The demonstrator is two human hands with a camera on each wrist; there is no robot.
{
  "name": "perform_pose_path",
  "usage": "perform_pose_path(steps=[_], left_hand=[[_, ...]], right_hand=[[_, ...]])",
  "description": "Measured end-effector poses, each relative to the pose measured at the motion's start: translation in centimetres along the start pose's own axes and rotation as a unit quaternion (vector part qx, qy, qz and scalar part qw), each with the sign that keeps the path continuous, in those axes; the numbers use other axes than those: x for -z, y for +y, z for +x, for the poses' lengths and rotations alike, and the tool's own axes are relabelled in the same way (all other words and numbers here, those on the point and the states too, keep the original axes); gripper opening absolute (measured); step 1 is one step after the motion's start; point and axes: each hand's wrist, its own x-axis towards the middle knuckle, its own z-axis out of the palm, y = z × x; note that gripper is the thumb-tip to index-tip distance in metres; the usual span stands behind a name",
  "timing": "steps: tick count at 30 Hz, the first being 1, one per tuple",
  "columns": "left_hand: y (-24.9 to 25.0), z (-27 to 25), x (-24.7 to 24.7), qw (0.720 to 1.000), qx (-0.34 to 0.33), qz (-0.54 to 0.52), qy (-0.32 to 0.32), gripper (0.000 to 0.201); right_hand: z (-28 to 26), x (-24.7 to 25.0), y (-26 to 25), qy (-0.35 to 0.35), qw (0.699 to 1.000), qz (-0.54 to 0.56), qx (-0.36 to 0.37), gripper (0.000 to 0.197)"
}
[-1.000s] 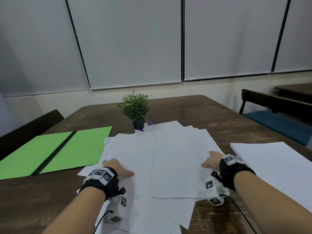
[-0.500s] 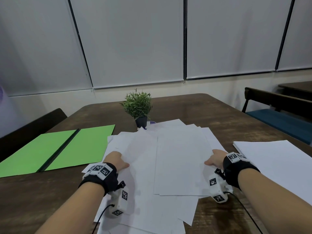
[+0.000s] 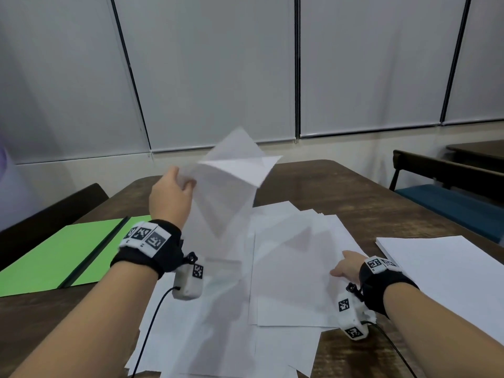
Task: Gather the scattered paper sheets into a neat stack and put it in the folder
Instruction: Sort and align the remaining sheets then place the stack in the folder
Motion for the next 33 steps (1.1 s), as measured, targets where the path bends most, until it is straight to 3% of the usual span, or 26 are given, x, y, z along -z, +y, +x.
perform_pose_path(steps=[3,5,10,13,15,18,21,23,25,30,33], left_hand=[[0.7,0.2,-2.0,0.996,0.044,-0.063,-0.053,0.034],[0.5,-1.0,-4.4,0.985,0.094,-0.092,-0.112,0.034],[0.0,-6.8,-10.3,0.944,0.174,-0.084,-0.269,0.031],[0.0,-9.9,-12.5,0.918,0.195,-0.032,-0.344,0.044],[-0.1,-11.3,-13.6,0.903,0.216,-0.032,-0.369,0.047],[-0.2,-12.1,-14.4,0.892,0.233,-0.046,-0.386,0.046],[0.3,-11.5,-14.0,0.895,0.241,-0.090,-0.364,0.023],[0.7,-10.6,-13.9,0.906,0.235,-0.097,-0.339,0.029],[1.1,-9.9,-13.4,0.903,0.221,-0.056,-0.365,0.045],[-1.5,-8.3,-11.1,0.882,0.203,0.124,-0.408,0.061],[-5.4,-7.7,-9.2,0.858,0.204,0.213,-0.420,0.064]], right_hand=[[-0.2,0.0,-0.2,-0.004,0.999,0.039,0.000,0.041],[0.0,0.0,-0.2,-0.002,0.995,0.100,-0.001,0.039],[2.8,-0.2,1.3,-0.018,0.949,0.312,-0.046,0.103],[6.3,-0.9,3.2,-0.042,0.946,0.320,-0.039,0.135],[9.1,-1.7,4.6,-0.064,0.948,0.313,-0.014,0.124],[7.9,-1.7,4.3,-0.073,0.960,0.270,-0.020,0.115],[7.1,-1.7,4.1,-0.080,0.966,0.244,-0.016,0.114],[5.0,-0.9,2.9,-0.074,0.968,0.240,-0.019,0.104],[3.3,-0.5,1.9,-0.057,0.982,0.178,-0.006,0.078],[3.2,-0.5,1.5,-0.030,0.997,0.065,0.001,0.070],[2.6,-0.6,1.3,-0.022,0.995,0.100,-0.010,0.066]])
